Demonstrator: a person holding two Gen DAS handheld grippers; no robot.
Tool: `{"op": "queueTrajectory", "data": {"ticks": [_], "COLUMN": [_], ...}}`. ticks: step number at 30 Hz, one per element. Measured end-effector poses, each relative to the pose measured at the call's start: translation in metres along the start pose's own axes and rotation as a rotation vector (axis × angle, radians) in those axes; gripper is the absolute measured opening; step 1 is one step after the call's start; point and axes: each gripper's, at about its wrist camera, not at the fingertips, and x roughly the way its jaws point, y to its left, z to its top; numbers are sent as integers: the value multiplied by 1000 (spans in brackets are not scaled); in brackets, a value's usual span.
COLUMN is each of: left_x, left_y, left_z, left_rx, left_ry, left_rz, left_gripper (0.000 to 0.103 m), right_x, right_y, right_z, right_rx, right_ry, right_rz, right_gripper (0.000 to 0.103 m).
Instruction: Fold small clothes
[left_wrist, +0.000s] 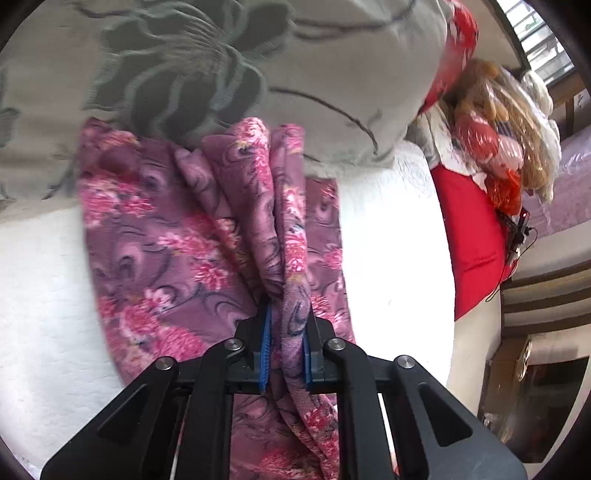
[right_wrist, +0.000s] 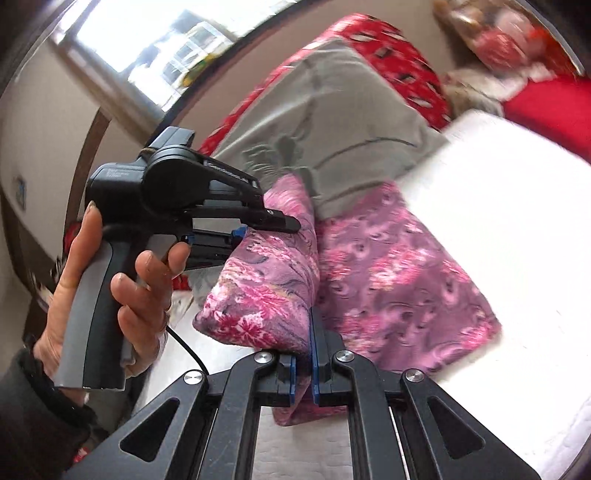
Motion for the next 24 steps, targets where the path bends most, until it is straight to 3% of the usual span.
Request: {"op": "queueTrajectory", "data": {"ticks": [4, 10, 14, 16, 18, 19, 22, 24], "left_x": [28, 33, 5, -16, -35, -40, -42, -33], "left_y": [-12, -2, 16, 32, 53, 63, 91, 109], "left_z": [3, 0, -2, -5, -13, -17, -34, -45], "left_rx": [10, -42, -69, -61, -69, -70, -97, -149], "left_ry": [35, 36, -45, -98, -160, -183, -199, -175], "left_rz": [21, -58, -102, -88, -42, -17, 46, 23], "left_gripper": [11, 17, 19, 31, 50, 50, 50, 50], "right_x": [4, 25, 38, 29, 9, -3, -22, -4], "right_y": [-32, -85, -110, -112, -108, -107, -96, -82], "right_z": [4, -2, -6, 0, 11, 19, 52, 82], "right_rx": [90, 270, 360, 357, 315, 294, 212, 118], "right_ry": [19, 98, 203, 217, 179, 132, 8, 23], "right_rz": [-10, -42, -46, -40, -50, -46, -40, -17], "right_gripper": [5, 6, 19, 19, 20, 21, 39, 44]}}
